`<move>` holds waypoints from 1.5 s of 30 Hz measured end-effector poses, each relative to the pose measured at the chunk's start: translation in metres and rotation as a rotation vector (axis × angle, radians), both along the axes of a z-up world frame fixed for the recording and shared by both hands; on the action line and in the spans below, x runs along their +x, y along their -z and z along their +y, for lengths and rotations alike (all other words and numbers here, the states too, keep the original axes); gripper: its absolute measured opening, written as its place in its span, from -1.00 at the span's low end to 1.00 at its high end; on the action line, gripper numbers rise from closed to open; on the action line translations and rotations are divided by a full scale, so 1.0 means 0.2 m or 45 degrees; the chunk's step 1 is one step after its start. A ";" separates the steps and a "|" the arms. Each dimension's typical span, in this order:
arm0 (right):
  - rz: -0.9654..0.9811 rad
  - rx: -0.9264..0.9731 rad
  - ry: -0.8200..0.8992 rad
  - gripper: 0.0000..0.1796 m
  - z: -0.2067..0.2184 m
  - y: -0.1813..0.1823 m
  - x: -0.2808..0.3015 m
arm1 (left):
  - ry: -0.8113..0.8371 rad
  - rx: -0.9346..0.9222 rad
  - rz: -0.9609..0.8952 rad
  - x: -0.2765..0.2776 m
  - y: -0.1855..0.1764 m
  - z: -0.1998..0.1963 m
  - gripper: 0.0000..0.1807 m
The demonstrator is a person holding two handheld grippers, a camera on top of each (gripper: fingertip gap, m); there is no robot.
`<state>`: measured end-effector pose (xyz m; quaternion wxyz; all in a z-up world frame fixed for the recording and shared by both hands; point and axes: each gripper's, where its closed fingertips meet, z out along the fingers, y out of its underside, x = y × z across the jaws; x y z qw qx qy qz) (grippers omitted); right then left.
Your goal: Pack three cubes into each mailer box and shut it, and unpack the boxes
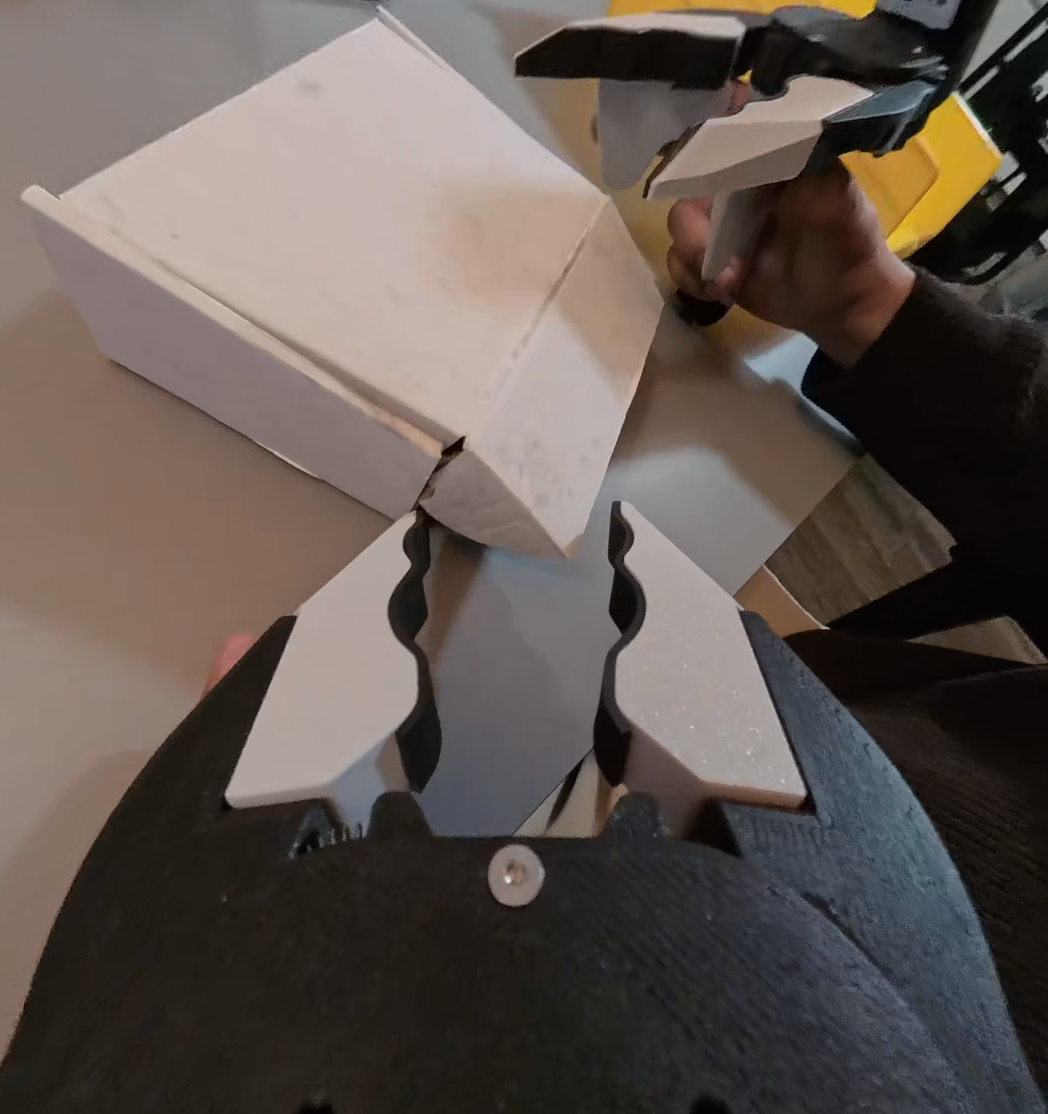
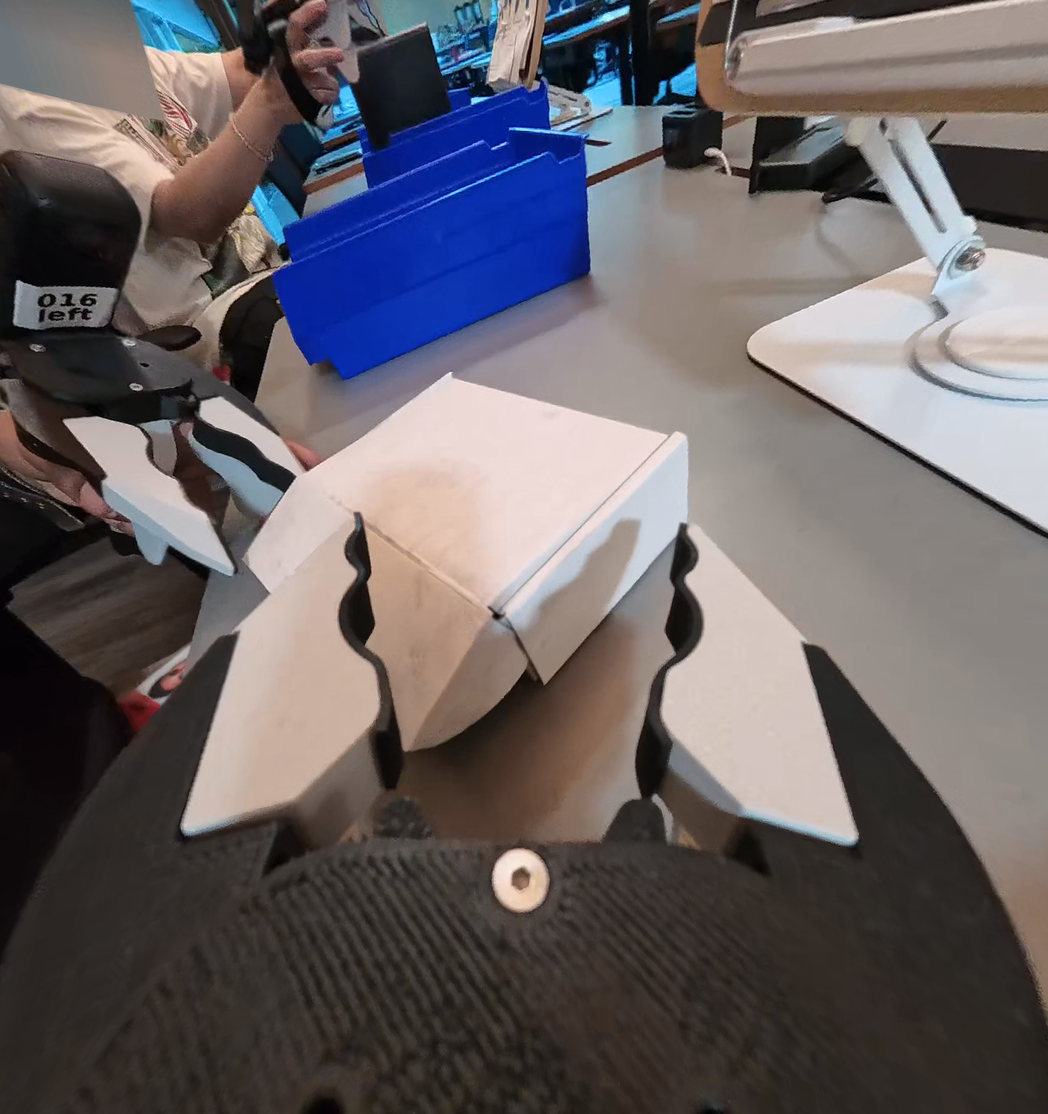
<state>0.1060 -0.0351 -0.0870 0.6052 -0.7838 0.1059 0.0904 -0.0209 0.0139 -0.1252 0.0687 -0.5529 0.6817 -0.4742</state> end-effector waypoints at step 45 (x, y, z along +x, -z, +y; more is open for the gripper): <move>0.084 -0.221 -0.108 -0.14 0.06 0.14 -0.11 | -0.104 0.545 -0.128 0.08 0.14 0.29 0.09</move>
